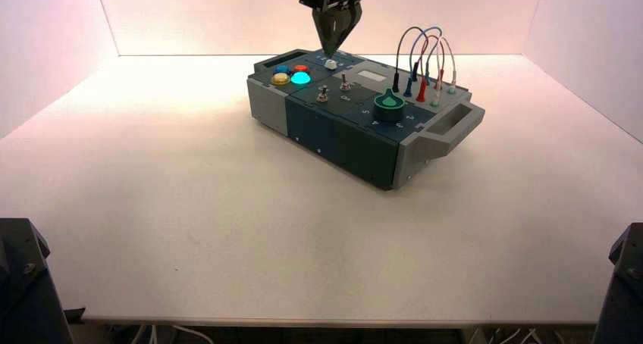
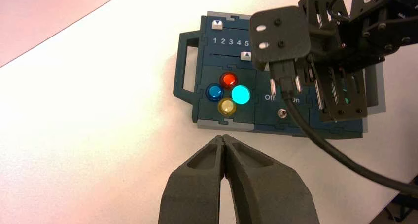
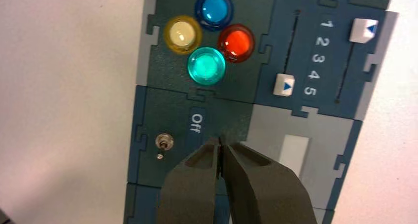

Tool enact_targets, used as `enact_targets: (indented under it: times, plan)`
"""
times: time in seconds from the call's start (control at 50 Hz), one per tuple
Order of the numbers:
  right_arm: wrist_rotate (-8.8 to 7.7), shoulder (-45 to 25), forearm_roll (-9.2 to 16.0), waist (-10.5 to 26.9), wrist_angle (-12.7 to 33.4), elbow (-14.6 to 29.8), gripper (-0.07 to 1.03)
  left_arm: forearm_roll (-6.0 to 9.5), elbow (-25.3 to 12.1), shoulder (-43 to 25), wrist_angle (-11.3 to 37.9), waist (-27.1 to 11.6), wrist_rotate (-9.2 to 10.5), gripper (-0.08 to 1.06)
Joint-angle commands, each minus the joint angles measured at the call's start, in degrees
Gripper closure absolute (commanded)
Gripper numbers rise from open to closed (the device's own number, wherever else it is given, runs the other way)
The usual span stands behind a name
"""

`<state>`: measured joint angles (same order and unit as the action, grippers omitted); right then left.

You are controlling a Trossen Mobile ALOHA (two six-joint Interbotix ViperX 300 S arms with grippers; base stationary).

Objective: Push the green button with the right gripper.

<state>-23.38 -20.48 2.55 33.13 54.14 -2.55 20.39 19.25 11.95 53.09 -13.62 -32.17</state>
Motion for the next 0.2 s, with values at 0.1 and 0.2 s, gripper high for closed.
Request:
enact_targets:
  times: [0.1, 0.2]
  plan:
    - [-0.35, 3.25, 0.09, -0.97, -0.35, 0.18, 0.98, 0.09, -0.7, 0.79, -0.44, 0.26, -0.35, 1.0]
    - [-0.26, 3.6, 0.0, -1.05, -0.7, -0.53, 0.98, 0.0, -0.62, 0.7, -0.44, 0.44, -0.35, 1.0]
